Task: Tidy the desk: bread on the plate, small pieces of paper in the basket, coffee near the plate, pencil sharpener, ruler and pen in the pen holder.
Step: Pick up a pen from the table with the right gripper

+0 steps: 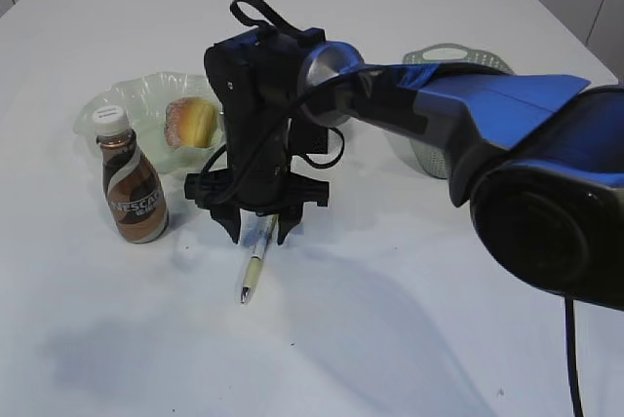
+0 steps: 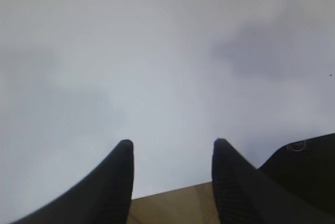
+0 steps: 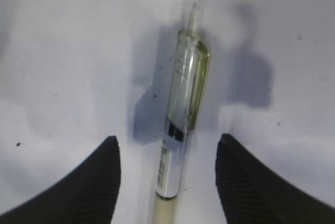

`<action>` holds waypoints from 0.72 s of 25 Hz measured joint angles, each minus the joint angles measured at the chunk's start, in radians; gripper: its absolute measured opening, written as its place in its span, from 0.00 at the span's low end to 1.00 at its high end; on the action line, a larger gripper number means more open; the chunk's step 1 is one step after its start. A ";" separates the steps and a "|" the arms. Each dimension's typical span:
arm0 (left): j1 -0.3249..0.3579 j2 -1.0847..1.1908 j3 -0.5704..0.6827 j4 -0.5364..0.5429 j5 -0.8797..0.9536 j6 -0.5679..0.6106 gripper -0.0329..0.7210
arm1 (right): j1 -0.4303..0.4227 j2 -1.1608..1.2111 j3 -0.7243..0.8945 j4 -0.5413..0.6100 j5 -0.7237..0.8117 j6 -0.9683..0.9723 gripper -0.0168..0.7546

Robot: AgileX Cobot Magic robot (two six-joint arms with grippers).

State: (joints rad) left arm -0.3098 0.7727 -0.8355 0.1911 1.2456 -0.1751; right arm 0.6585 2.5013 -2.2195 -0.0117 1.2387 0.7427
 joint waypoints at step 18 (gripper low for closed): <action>0.000 0.000 0.000 0.000 0.000 0.000 0.50 | 0.001 0.033 0.000 -0.005 -0.007 0.002 0.61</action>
State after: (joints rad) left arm -0.3098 0.7727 -0.8355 0.1911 1.2456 -0.1751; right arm 0.6592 2.5341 -2.2195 -0.0167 1.2319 0.7449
